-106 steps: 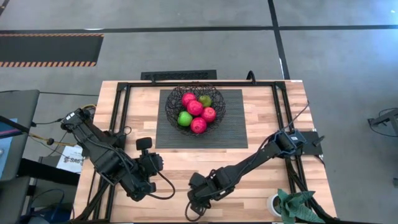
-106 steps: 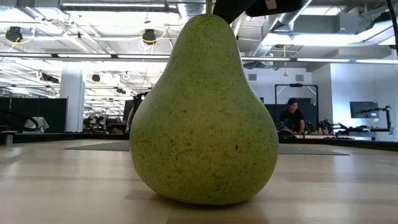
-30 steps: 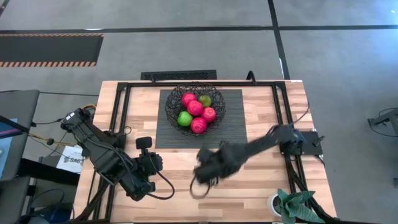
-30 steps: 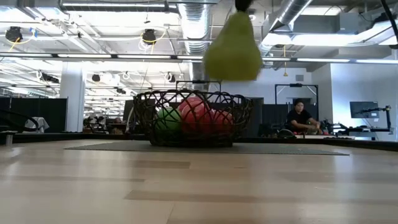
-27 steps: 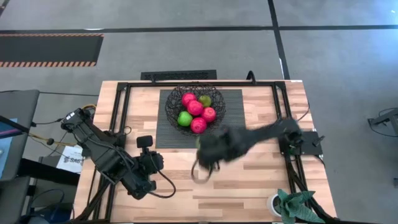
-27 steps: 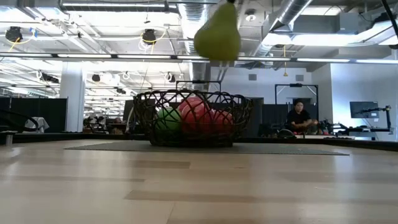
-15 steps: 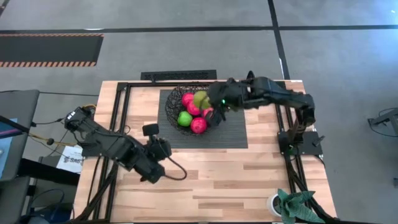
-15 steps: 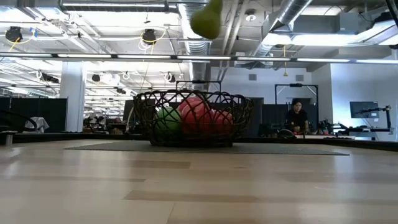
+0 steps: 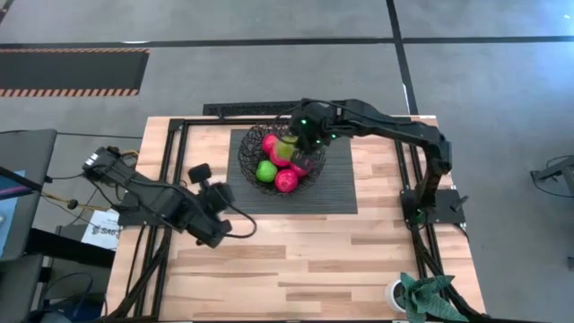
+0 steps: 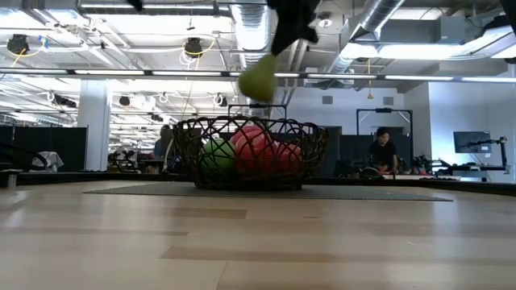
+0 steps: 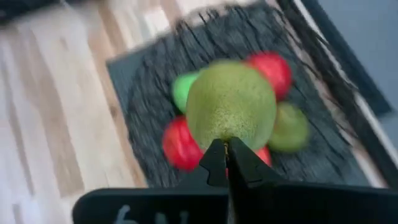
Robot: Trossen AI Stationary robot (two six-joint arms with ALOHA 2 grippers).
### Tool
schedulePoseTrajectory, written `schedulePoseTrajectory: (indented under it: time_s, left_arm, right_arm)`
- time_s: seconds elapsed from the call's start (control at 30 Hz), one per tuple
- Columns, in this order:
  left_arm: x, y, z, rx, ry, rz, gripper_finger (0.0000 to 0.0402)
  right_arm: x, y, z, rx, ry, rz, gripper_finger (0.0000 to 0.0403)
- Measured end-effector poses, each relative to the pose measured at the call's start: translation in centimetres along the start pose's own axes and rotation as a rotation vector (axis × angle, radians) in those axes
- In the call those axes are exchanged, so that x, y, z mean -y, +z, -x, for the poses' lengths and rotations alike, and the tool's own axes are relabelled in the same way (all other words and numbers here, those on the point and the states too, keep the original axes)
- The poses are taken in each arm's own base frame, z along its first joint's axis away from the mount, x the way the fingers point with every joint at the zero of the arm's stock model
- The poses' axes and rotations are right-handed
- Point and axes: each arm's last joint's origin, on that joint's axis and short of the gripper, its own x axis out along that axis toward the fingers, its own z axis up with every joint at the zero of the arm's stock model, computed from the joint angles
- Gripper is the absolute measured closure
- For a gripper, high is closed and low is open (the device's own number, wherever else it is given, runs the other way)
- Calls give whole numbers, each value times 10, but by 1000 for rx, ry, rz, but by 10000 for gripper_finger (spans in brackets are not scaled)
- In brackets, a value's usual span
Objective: Build produce basket
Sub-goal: Put the green pear into the black basket
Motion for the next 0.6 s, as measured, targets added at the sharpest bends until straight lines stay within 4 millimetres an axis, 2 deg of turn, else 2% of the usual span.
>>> schedulePoseTrajectory:
  time_s: [0.17, 0.23, 0.47, 0.6]
  left_arm:
    - [-13, -31, -9, 48, -123, 154, 401]
    - [-17, -40, -13, 79, -168, 206, 401]
    - [-24, -73, -39, 149, -235, 304, 401]
    - [-25, -86, -60, 203, -301, 348, 401]
  right_arm:
    - [23, -16, -25, 39, 88, -52, 402]
    - [33, -30, -31, 38, 92, -90, 403]
    - [70, -86, -30, 208, 174, -282, 403]
    - [80, -115, -37, 295, 226, -373, 403]
